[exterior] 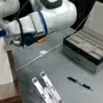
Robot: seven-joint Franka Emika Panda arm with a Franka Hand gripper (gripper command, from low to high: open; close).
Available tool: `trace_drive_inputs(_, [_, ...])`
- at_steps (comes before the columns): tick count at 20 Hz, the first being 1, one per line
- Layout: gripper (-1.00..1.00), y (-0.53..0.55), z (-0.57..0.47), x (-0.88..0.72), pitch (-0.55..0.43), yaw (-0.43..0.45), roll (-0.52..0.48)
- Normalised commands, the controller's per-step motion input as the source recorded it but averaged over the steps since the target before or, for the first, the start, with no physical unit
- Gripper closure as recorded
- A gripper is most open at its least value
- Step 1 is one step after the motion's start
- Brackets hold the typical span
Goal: Turn off the lamps. Pick up the book. Place the book on the shelf position.
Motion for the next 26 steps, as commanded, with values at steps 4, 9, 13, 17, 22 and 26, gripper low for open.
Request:
trace_drive_inputs(4, [-1.0,0.55,-0.03,0.14,-0.403,-0.36,0.511])
trace_drive_inputs(9, [-1.0,0.61,0.05,0.26,-0.297,-0.405,0.464])
trace_drive_inputs(13, [-1.0,0.58,0.06,0.32,-0.153,-0.378,0.361])
trace_drive_inputs(17, [-1.0,0.45,0.01,0.33,-0.126,-0.335,0.413])
trace_drive_inputs(22, [-1.0,0.34,-0.04,0.34,-0.264,-0.331,0.638])
trace_drive_inputs(26, [-1.0,0.16,-0.05,0.23,-0.321,-0.278,0.694])
